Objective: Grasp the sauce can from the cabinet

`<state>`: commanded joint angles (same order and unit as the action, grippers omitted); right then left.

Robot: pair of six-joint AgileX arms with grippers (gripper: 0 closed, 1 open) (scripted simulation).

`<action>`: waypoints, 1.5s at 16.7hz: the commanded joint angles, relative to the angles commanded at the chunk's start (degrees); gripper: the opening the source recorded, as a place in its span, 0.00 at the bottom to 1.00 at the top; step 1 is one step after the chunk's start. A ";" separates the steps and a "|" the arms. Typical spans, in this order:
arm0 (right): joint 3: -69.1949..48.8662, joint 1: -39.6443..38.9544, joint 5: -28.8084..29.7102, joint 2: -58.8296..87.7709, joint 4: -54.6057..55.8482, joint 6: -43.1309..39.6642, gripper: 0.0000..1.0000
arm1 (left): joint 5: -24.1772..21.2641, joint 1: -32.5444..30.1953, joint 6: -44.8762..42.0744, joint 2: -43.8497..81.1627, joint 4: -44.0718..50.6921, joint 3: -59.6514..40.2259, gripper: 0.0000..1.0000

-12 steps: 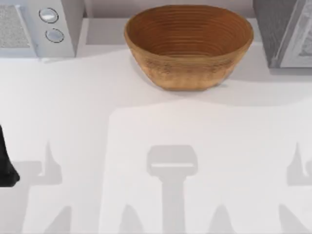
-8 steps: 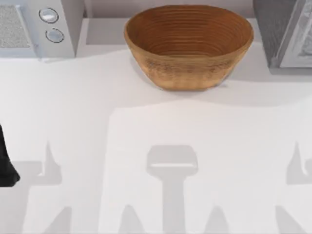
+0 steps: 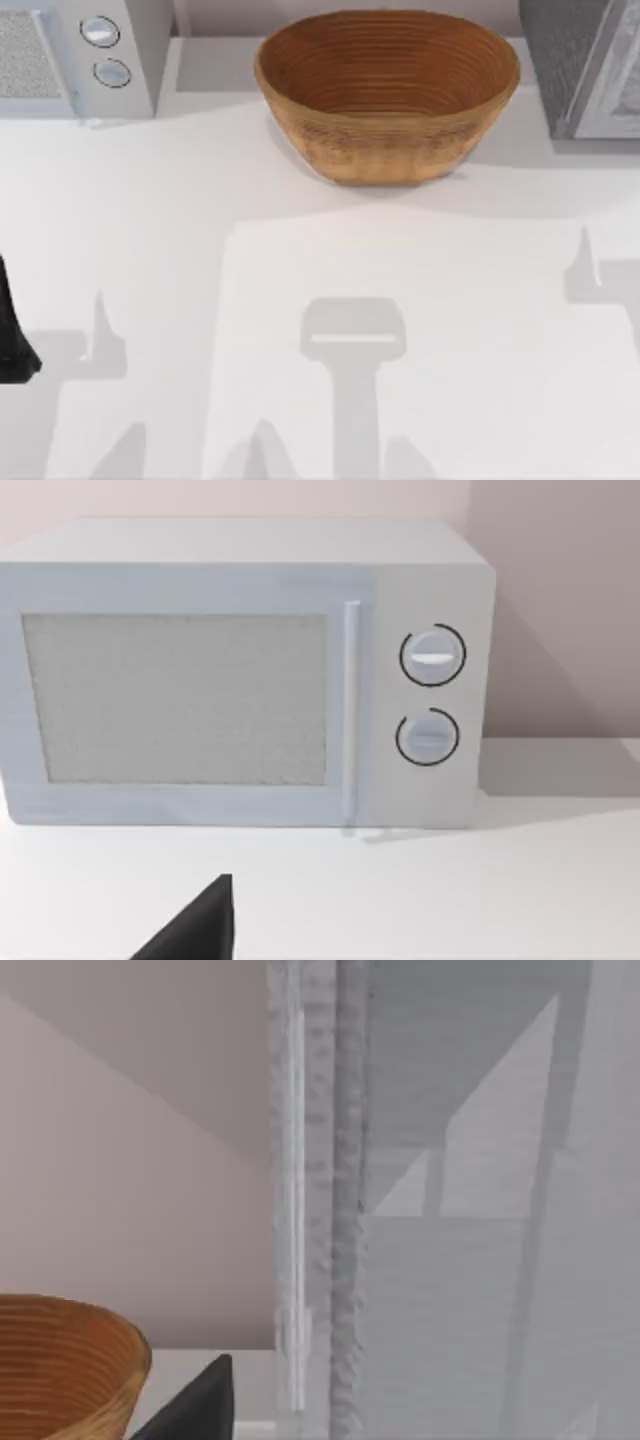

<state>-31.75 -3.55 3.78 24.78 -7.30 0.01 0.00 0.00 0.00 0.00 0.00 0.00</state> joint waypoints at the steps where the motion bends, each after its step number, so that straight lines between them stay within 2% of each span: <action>1: -5.40 -0.53 0.63 4.20 -1.41 0.02 1.00 | 0.00 0.00 0.00 0.00 0.00 0.00 1.00; 8: -42.98 -4.32 4.85 33.12 -11.22 0.37 1.00 | 0.00 0.00 0.00 0.00 0.00 0.00 1.00; 13: -62.16 -6.34 6.86 47.01 -15.51 0.72 1.00 | 0.00 0.00 0.00 0.00 0.00 0.00 1.00; 17: -68.05 -7.03 7.49 51.26 -16.62 0.89 1.00 | 0.00 0.00 0.00 0.00 0.00 0.00 1.00; 25: -67.15 -7.05 8.01 51.54 -15.07 0.81 1.00 | 0.00 0.00 0.00 0.00 0.00 0.00 1.00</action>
<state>-98.90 -10.60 11.79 76.33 -22.37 0.82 0.00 0.00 0.00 0.00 0.00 0.00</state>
